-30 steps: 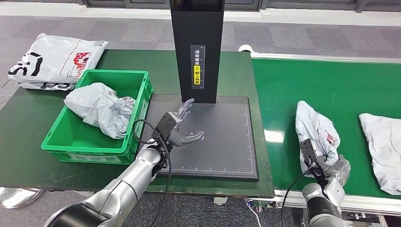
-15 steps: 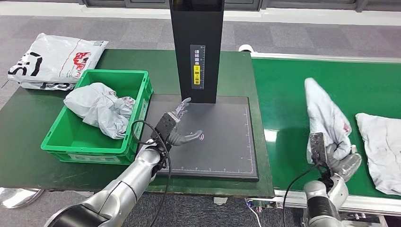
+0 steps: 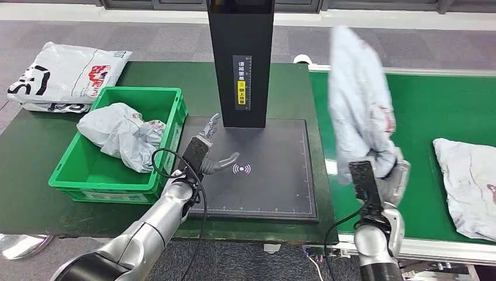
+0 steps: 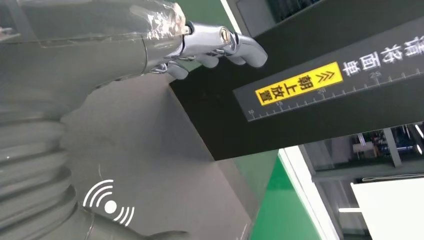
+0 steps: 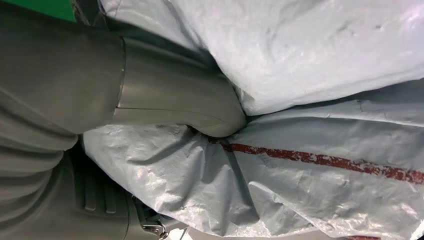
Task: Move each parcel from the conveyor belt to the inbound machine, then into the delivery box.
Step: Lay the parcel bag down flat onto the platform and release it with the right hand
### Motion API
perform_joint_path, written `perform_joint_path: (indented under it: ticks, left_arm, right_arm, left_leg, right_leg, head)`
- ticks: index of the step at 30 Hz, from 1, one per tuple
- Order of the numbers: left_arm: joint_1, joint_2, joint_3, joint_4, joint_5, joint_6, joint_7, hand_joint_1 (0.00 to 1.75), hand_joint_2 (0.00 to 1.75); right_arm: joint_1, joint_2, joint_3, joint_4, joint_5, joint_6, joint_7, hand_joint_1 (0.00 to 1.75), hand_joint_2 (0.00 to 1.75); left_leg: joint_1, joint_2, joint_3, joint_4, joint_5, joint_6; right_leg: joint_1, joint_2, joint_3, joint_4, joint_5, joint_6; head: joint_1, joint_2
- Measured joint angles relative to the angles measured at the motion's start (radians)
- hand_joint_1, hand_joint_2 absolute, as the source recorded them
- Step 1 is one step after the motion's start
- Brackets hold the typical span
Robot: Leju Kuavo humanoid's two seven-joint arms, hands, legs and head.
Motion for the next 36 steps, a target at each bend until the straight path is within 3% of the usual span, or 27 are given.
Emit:
perform_joint_path:
  ticks: [5,19,20,23,24,36]
  left_arm:
    - [-0.009,-0.002,0.020,-0.016,0.018,0.029,-0.011,0.00,1.75]
    - [-0.013,-0.003,0.045,-0.059,0.051,0.081,-0.026,0.00,1.75]
    - [-0.013,-0.003,0.045,-0.061,0.053,0.085,-0.027,0.00,1.75]
    - [-0.013,-0.003,0.046,-0.066,0.060,0.095,-0.030,0.00,1.75]
    - [-0.013,-0.003,0.047,-0.067,0.063,0.101,-0.032,0.00,1.75]
    - [-0.011,-0.012,0.085,-0.101,0.111,0.175,-0.085,0.00,1.75]
  right_arm:
    - [0.010,0.006,0.139,-0.014,0.105,0.213,0.113,1.75,1.75]
    - [0.002,-0.014,0.364,0.127,0.260,0.345,0.136,1.75,1.75]
    - [0.000,-0.017,0.375,0.138,0.263,0.349,0.136,1.39,1.75]
    - [-0.010,-0.023,0.400,0.166,0.267,0.354,0.137,0.08,1.75]
    - [-0.014,-0.025,0.406,0.173,0.269,0.354,0.139,0.00,1.75]
    - [-0.055,-0.032,0.421,0.216,0.286,0.287,0.165,0.00,1.75]
  left_leg:
    - [0.000,-0.002,-0.001,0.000,0.001,-0.001]
    - [0.000,-0.003,-0.001,0.000,0.001,-0.001]
    - [0.000,-0.003,-0.001,0.000,0.001,-0.001]
    - [0.000,-0.003,-0.001,0.000,0.001,-0.001]
    - [0.000,-0.003,-0.001,0.000,0.001,-0.001]
    - [0.000,-0.003,-0.001,0.000,0.001,-0.001]
  right_leg:
    - [0.000,-0.002,0.000,0.001,-0.001,-0.001]
    - [0.000,-0.002,0.000,0.001,-0.001,-0.001]
    - [0.000,-0.002,0.000,0.001,-0.001,-0.001]
    - [0.000,-0.002,0.000,0.001,-0.001,-0.001]
    - [0.000,-0.002,0.000,0.001,-0.001,-0.001]
    - [0.000,-0.002,0.000,0.000,-0.001,-0.001]
  head:
    - [0.000,0.000]
    - [0.000,0.000]
    - [0.000,0.000]
    - [0.000,0.000]
    - [0.000,0.000]
    - [0.000,0.000]
